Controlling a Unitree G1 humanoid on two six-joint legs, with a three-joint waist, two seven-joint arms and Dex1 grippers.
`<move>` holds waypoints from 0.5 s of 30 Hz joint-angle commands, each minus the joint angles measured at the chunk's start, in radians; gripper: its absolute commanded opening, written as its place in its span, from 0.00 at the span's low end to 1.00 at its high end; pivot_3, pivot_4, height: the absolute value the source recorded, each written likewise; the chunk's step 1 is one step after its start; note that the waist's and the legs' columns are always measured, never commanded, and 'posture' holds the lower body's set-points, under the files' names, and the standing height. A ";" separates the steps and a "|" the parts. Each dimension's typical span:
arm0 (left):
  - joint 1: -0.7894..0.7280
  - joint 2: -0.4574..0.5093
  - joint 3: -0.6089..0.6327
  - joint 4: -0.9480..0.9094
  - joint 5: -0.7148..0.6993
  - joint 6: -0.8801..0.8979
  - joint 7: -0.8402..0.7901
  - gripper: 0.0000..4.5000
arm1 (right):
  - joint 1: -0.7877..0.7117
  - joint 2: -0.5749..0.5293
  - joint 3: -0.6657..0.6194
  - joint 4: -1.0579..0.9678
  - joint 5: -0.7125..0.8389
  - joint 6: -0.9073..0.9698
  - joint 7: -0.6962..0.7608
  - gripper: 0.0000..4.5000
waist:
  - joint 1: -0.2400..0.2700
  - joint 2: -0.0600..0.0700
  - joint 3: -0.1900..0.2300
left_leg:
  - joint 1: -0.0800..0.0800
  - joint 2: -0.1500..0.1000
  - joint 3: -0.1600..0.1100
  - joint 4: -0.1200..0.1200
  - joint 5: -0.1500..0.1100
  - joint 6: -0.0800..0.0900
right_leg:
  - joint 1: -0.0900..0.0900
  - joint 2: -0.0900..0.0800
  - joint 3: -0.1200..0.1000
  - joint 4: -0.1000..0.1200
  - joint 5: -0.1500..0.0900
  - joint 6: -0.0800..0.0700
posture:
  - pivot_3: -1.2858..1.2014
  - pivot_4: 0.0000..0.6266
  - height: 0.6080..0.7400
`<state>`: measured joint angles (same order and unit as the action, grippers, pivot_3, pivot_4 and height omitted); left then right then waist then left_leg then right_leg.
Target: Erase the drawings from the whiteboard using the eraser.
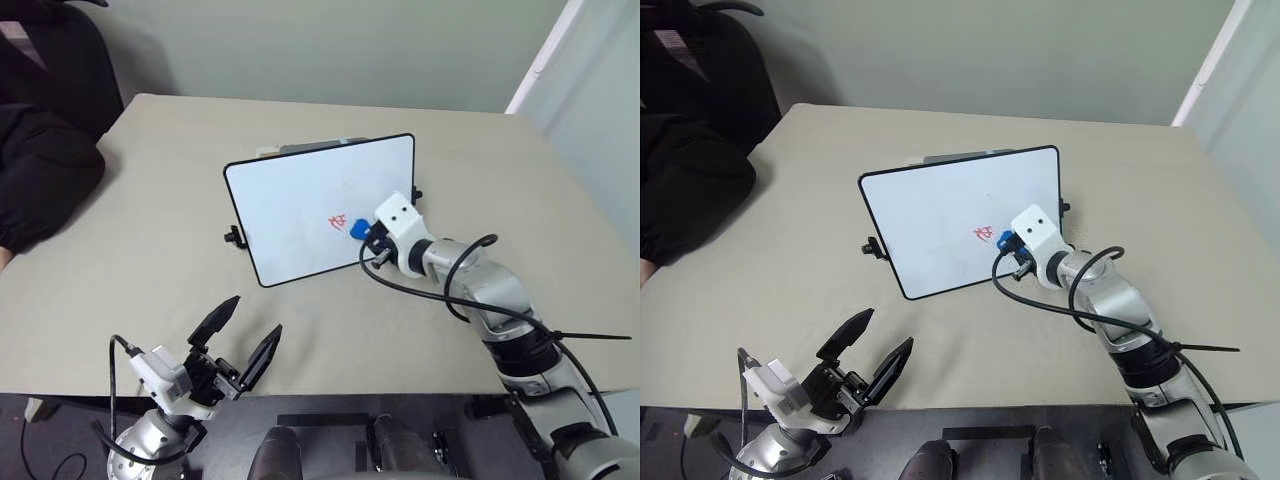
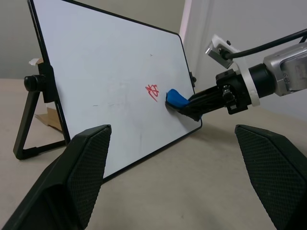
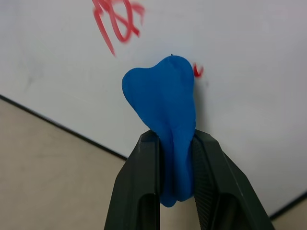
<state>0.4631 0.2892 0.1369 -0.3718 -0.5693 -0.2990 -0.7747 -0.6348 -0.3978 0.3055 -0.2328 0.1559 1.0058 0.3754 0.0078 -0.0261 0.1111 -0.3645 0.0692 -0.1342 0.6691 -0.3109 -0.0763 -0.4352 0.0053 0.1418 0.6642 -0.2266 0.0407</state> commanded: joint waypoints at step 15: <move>0.013 -0.005 -0.004 -0.035 -0.010 -0.008 -0.003 1.00 | -0.087 0.025 -0.087 0.019 -0.053 -0.046 -0.051 0.17 | -0.002 0.001 0.000 | -0.001 0.000 0.000 0.000 0.000 0.000 | -0.001 0.000 0.000 0.000 0.001 -0.001 | 0.52 0.24 1.00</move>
<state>0.4750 0.2888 0.1355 -0.3719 -0.5685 -0.2988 -0.7759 -0.7116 -0.3633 0.2501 -0.2057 0.1315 0.9835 0.3461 0.0054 -0.0253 0.1116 -0.3655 0.0693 -0.1342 0.6687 -0.3108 -0.0762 -0.4369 0.0052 0.1419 0.6641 -0.2261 0.0397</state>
